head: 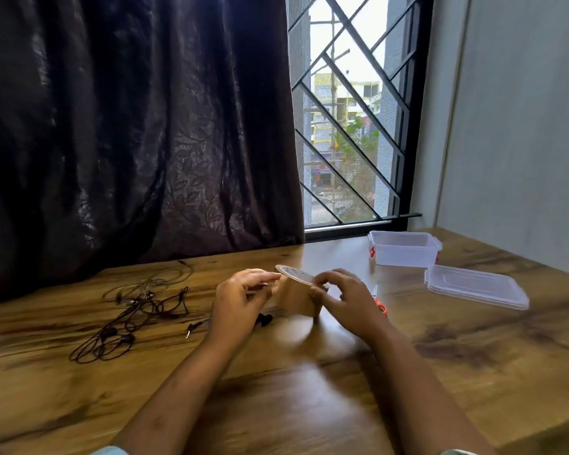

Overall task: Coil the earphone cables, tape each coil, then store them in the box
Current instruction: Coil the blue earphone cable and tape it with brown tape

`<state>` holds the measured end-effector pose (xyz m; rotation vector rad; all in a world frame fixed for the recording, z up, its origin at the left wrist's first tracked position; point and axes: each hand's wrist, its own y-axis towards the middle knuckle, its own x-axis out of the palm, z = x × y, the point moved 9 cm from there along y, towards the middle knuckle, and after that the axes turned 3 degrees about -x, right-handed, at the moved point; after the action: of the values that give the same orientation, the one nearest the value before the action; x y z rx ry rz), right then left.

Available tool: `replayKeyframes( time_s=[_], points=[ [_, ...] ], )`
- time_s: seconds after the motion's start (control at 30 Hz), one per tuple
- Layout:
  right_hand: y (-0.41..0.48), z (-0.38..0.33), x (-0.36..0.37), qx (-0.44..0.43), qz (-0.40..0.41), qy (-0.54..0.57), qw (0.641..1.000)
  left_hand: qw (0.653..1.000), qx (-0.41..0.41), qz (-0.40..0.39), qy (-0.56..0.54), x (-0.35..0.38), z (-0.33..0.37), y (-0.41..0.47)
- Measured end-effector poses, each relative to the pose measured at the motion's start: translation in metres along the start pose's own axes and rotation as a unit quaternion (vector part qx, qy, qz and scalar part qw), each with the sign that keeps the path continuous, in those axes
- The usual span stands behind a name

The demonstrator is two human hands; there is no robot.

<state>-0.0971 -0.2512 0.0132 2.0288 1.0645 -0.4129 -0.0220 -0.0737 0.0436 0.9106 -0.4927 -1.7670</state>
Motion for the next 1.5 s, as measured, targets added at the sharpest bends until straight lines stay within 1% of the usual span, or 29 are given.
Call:
replayKeyframes(
  time_s=[0.03, 0.07, 0.13, 0.17, 0.2, 0.33, 0.5, 0.57, 0.7, 0.77, 0.87, 1.0, 1.1, 1.27, 1.37, 1.43, 1.5],
  points=[
    [-0.001, 0.007, -0.006, 0.034, 0.022, -0.042, 0.998, 1.000, -0.012, -0.002, -0.011, -0.001, -0.003, 0.001],
    [-0.004, 0.017, -0.012, 0.082, 0.028, -0.118, 0.989, 0.999, -0.027, -0.007, -0.022, 0.000, -0.007, 0.001],
    [-0.014, 0.036, -0.019, 0.186, -0.012, -0.272, 0.944, 0.998, -0.053, -0.019, -0.042, 0.002, -0.012, 0.000],
    [-0.019, 0.042, -0.020, 0.223, -0.037, -0.310, 0.924, 0.996, -0.065, -0.023, -0.058, 0.003, -0.014, -0.001],
    [-0.022, 0.043, -0.019, 0.241, -0.050, -0.325, 0.913, 0.994, -0.078, -0.026, -0.076, 0.004, -0.016, -0.001],
    [-0.019, 0.032, -0.014, 0.227, -0.040, -0.330, 0.915, 0.984, -0.117, -0.037, -0.129, 0.008, -0.024, -0.003],
    [-0.018, 0.027, -0.016, 0.219, -0.004, -0.293, 0.931, 0.972, -0.157, -0.037, -0.169, 0.010, -0.029, -0.007],
    [-0.019, 0.024, -0.019, 0.219, 0.014, -0.298, 0.929, 0.975, -0.165, -0.036, -0.147, 0.011, -0.036, -0.006],
    [-0.020, 0.025, -0.022, 0.239, 0.018, -0.326, 0.915, 0.980, -0.188, -0.057, -0.018, 0.013, -0.057, -0.007],
    [-0.019, 0.027, -0.023, 0.251, 0.006, -0.348, 0.903, 0.979, -0.192, -0.061, 0.011, 0.013, -0.060, -0.007],
    [-0.020, 0.032, -0.020, 0.261, -0.017, -0.360, 0.895, 0.978, -0.196, -0.064, 0.004, 0.014, -0.061, -0.007],
    [-0.017, 0.029, -0.014, 0.251, -0.031, -0.359, 0.898, 0.973, -0.220, -0.063, -0.029, 0.014, -0.067, -0.008],
    [-0.017, 0.024, -0.015, 0.237, -0.024, -0.360, 0.902, 0.970, -0.234, -0.059, -0.042, 0.013, -0.071, -0.010],
    [-0.015, 0.017, -0.016, 0.218, -0.029, -0.376, 0.900, 0.969, -0.235, -0.056, -0.046, 0.011, -0.070, -0.010],
    [-0.014, 0.012, -0.009, 0.201, -0.063, -0.385, 0.898, 0.967, -0.236, -0.067, -0.067, 0.013, -0.066, -0.010],
    [-0.015, 0.015, -0.002, 0.201, -0.092, -0.367, 0.903, 0.964, -0.240, -0.074, -0.083, 0.014, -0.066, -0.010],
    [-0.015, 0.021, -0.008, 0.214, -0.089, -0.327, 0.916, 0.961, -0.247, -0.079, -0.092, 0.014, -0.069, -0.010]
  ],
)
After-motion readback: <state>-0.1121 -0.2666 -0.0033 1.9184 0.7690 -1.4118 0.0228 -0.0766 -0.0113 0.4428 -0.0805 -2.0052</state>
